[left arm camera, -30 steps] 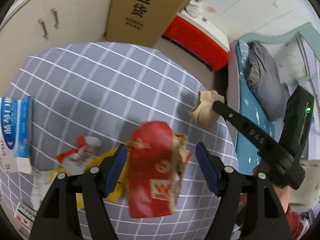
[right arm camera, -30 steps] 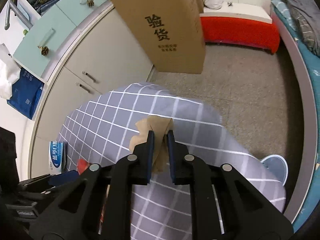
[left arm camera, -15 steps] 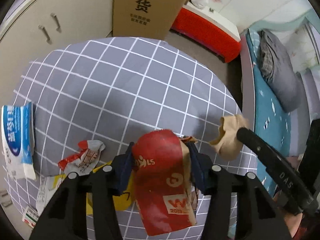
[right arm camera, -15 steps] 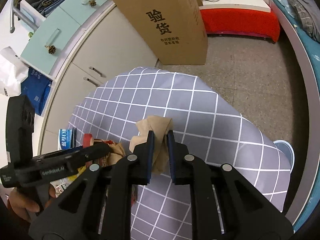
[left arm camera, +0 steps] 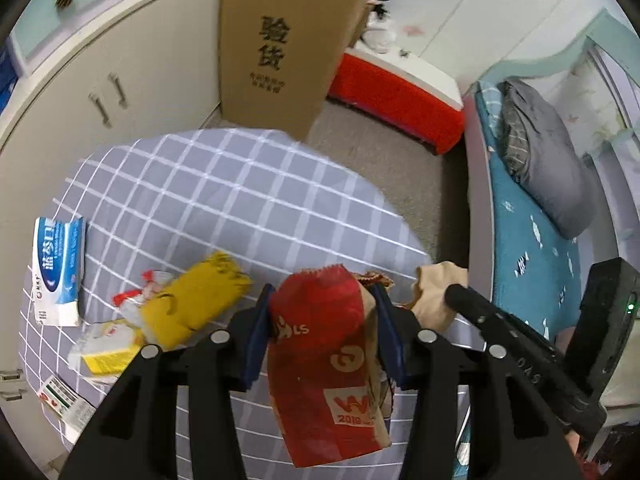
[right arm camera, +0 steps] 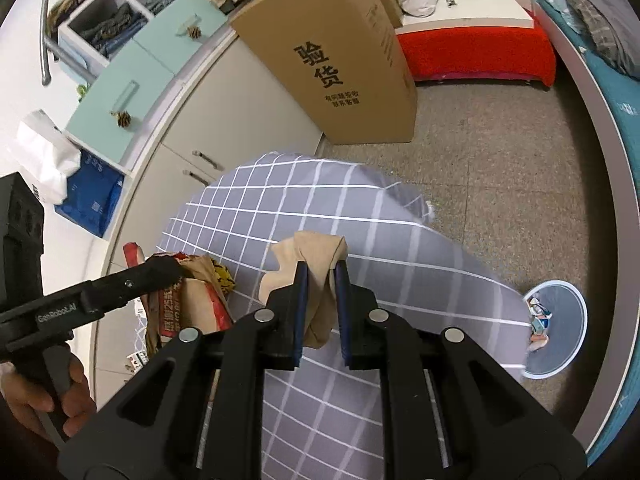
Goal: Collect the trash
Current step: 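Carry the bread bag and beige paper over the bucket and open both grippers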
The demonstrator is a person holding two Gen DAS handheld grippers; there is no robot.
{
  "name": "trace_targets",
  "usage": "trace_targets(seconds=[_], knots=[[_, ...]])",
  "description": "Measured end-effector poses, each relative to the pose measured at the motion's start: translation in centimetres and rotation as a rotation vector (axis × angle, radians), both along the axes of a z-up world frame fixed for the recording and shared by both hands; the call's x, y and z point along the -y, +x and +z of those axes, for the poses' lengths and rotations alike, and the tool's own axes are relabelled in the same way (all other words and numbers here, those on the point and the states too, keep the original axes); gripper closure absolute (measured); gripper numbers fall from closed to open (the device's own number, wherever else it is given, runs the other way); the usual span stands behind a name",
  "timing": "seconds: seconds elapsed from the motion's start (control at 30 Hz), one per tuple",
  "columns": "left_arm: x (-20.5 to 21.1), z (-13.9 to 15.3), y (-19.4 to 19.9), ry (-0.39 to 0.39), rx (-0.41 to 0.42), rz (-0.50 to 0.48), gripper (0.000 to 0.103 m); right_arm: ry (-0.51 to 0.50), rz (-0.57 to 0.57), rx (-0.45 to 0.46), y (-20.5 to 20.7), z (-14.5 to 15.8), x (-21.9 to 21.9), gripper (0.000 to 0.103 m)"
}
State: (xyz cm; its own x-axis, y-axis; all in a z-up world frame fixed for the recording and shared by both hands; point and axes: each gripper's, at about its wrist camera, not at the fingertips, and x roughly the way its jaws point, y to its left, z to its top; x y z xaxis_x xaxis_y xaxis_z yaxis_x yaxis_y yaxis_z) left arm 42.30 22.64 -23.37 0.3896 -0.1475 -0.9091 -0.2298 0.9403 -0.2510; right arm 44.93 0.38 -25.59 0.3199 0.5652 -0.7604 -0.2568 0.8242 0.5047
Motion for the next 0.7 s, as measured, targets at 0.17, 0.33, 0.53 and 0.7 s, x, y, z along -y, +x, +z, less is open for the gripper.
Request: trace_targets(seconds=[0.17,0.33,0.53,0.7], knots=[[6.6,0.0,0.6,-0.003,-0.001,-0.061,0.056,0.001,-0.047,0.004,-0.6,0.3,6.2,0.089],[15.6,-2.3,1.7,-0.041,-0.032,-0.146,0.056,-0.049,-0.133,-0.016,-2.0,-0.7,15.1,0.089],[25.8,-7.2,2.3,-0.054,-0.093,-0.244,0.056,-0.134,-0.232,-0.102,-4.0,-4.8,25.2,0.089],[31.6,-12.6,2.4,-0.013,-0.142,-0.279,0.056,-0.175,-0.284,-0.194,-4.8,-10.1,29.9,0.089]])
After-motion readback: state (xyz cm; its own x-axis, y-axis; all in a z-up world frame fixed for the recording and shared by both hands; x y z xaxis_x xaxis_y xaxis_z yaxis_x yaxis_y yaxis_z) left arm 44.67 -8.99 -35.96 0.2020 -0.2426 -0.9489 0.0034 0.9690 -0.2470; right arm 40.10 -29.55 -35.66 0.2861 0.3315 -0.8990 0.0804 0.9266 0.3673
